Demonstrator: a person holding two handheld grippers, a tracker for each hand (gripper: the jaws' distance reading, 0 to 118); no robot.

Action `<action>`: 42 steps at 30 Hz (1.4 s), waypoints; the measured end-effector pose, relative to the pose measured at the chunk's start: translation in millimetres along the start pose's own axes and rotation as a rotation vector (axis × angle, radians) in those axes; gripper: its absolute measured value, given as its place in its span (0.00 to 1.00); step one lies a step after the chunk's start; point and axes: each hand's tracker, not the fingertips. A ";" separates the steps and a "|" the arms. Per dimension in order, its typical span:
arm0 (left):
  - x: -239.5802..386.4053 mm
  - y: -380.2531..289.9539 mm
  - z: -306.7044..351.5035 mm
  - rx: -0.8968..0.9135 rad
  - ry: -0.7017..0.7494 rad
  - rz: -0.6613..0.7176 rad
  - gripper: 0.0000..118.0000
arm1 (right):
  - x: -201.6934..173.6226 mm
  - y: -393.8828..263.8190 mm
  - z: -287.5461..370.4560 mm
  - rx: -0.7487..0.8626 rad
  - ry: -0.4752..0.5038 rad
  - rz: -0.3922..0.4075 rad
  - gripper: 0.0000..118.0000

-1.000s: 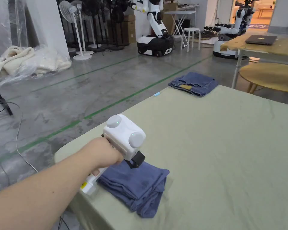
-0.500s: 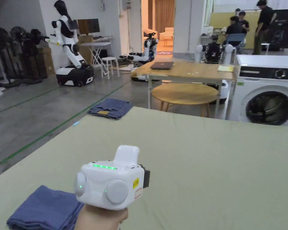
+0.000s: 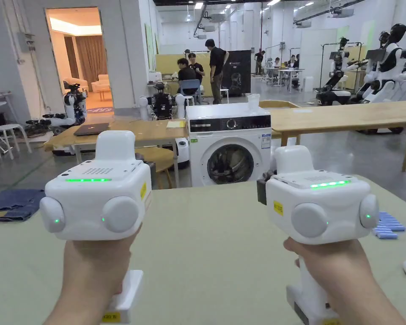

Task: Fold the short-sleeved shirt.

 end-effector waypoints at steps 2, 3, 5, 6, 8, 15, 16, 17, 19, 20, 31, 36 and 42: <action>4.5 2.6 0.0 -0.006 -0.017 -0.002 0.00 | -2.8 9.9 -0.3 0.026 -0.010 -0.037 0.00; 6.8 2.2 -2.1 -0.013 -0.038 0.008 0.00 | -3.1 15.2 -1.2 0.027 -0.017 -0.051 0.00; 10.3 -1.4 -2.6 -0.027 -0.027 0.019 0.00 | -9.9 22.1 0.7 0.041 -0.038 -0.047 0.00; 10.8 -3.8 -2.2 -0.028 -0.017 0.025 0.00 | -11.0 23.8 1.2 0.049 -0.040 -0.044 0.00; 10.9 -8.5 -1.7 -0.029 0.002 0.034 0.00 | -13.0 25.3 2.8 0.065 -0.045 -0.036 0.01; 4.6 -11.2 2.2 -0.004 0.042 0.099 0.26 | -22.0 12.3 1.6 0.053 -0.043 -0.026 0.95; 4.3 -10.5 2.0 -0.008 0.039 0.104 0.34 | -23.7 12.0 0.1 0.039 -0.050 -0.011 0.95; 4.5 -9.3 1.3 -0.020 0.035 0.105 0.42 | -26.1 11.6 -2.3 0.029 -0.061 0.001 0.95; 6.4 -9.1 -0.6 -0.036 0.028 0.103 0.76 | -27.3 11.5 -5.5 0.015 -0.072 0.010 0.95; 6.4 -9.5 -0.9 -0.038 0.028 0.104 0.89 | -27.5 11.6 -6.7 0.012 -0.076 0.003 0.95; -3.5 -17.9 1.3 -0.019 0.067 0.118 0.97 | -39.7 5.4 -1.4 0.056 -0.012 -0.005 0.95; -3.9 -20.0 1.8 -0.018 0.061 0.101 0.97 | -38.5 2.4 6.2 0.029 -0.009 -0.121 0.95; -9.2 -20.4 -1.4 -0.007 0.088 0.094 0.97 | -44.3 -6.1 10.4 0.082 -0.090 -0.040 0.95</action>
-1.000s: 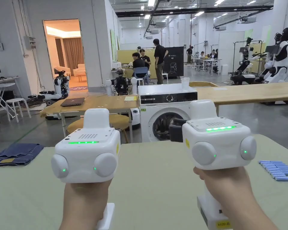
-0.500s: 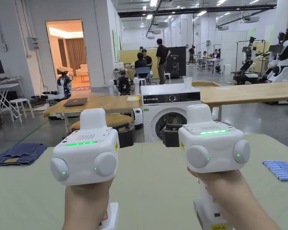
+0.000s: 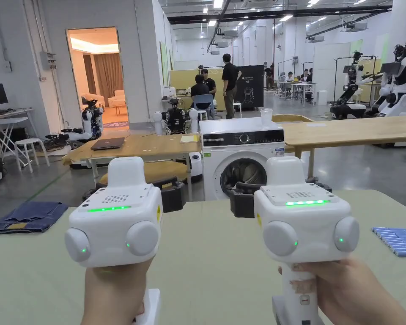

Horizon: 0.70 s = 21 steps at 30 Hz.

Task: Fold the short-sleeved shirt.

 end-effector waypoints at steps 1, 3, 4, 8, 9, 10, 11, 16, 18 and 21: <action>-1.4 -0.6 0.5 0.000 0.002 0.009 0.97 | -2.0 -0.8 1.3 0.009 -0.006 0.010 0.95; -3.0 -1.9 0.4 -0.001 0.001 0.026 0.97 | -3.8 -1.7 2.1 0.017 -0.003 0.020 0.95; -3.3 -2.7 0.4 -0.004 0.000 0.028 0.97 | -5.6 -1.9 3.5 0.025 -0.001 0.034 0.95; -2.3 -7.9 -0.3 -0.001 0.013 -0.002 0.97 | -15.7 -6.4 6.9 0.107 -0.039 0.117 0.95; -2.8 -8.5 0.8 0.000 0.014 -0.004 0.97 | -18.0 -7.7 4.5 0.083 -0.064 0.129 0.95; -3.6 -8.7 1.0 -0.001 0.012 -0.002 0.97 | -17.4 -8.0 2.7 0.076 -0.043 0.110 0.95; -4.6 -9.0 0.7 -0.003 0.005 0.002 0.97 | -15.3 -7.8 -1.4 0.043 -0.030 0.070 0.95; -8.8 -10.8 1.8 -0.003 0.012 0.003 0.97 | -1.2 -7.8 8.8 0.025 0.060 -0.063 0.95; -9.5 -11.7 2.0 0.002 0.020 0.001 0.97 | -6.4 -9.5 10.6 0.039 0.047 -0.025 0.95; -10.9 -13.2 1.9 -0.002 0.021 0.009 0.97 | -12.2 -11.8 13.0 0.063 0.024 0.010 0.95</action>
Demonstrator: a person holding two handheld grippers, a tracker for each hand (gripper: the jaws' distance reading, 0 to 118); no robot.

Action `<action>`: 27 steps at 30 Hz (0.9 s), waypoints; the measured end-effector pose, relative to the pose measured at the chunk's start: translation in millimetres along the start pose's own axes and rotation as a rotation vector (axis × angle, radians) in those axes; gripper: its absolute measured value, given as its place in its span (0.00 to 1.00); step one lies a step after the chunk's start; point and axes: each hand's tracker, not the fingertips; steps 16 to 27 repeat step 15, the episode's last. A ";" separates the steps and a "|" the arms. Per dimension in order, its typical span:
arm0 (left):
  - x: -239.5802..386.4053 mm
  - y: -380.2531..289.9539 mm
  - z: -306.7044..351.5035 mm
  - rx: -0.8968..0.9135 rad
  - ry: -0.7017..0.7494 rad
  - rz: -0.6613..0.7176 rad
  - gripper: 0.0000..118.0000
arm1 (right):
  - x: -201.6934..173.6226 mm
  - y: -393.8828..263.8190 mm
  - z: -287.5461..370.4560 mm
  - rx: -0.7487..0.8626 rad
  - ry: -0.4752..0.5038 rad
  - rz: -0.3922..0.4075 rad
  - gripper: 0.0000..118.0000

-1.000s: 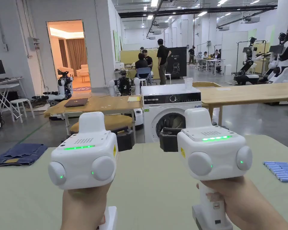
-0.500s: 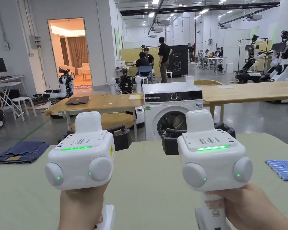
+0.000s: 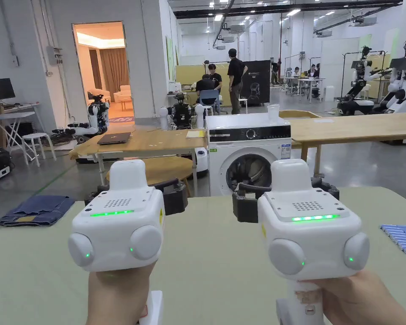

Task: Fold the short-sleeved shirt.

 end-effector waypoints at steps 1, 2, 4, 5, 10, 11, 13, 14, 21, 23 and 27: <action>-0.2 -1.3 0.3 0.002 -0.004 0.000 0.97 | -0.2 0.4 0.0 0.000 0.005 0.001 0.95; 0.4 -2.7 0.4 0.005 -0.005 -0.005 0.97 | -0.2 0.5 0.3 -0.001 0.012 0.001 0.95; 2.1 -5.3 1.4 0.009 0.004 -0.026 0.97 | -2.5 1.8 0.3 -0.005 0.013 -0.004 0.95; 2.9 -6.2 1.5 0.009 0.005 -0.035 0.97 | -2.7 1.7 0.3 -0.002 0.013 -0.007 0.95; -0.4 -9.5 1.0 0.001 -0.019 -0.023 0.97 | -2.7 2.0 -3.0 0.005 0.009 -0.002 0.95; -0.9 -9.7 1.0 0.001 -0.014 -0.015 0.97 | -2.3 2.4 -3.5 0.003 0.009 -0.005 0.95; -3.3 -9.8 0.1 0.002 -0.008 0.002 0.97 | -1.9 2.8 -5.5 -0.002 0.004 -0.009 0.95; -4.4 -9.7 0.2 0.000 -0.011 0.009 0.97 | -1.8 2.8 -6.5 -0.002 -0.005 -0.007 0.95; -5.1 -10.3 0.7 0.000 -0.014 0.014 0.97 | -1.6 2.6 -7.2 -0.001 -0.015 -0.008 0.95; -5.1 -10.3 0.7 0.000 -0.014 0.014 0.97 | -1.6 2.6 -7.2 -0.001 -0.015 -0.008 0.95; -5.1 -10.3 0.7 0.000 -0.014 0.014 0.97 | -1.6 2.6 -7.2 -0.001 -0.015 -0.008 0.95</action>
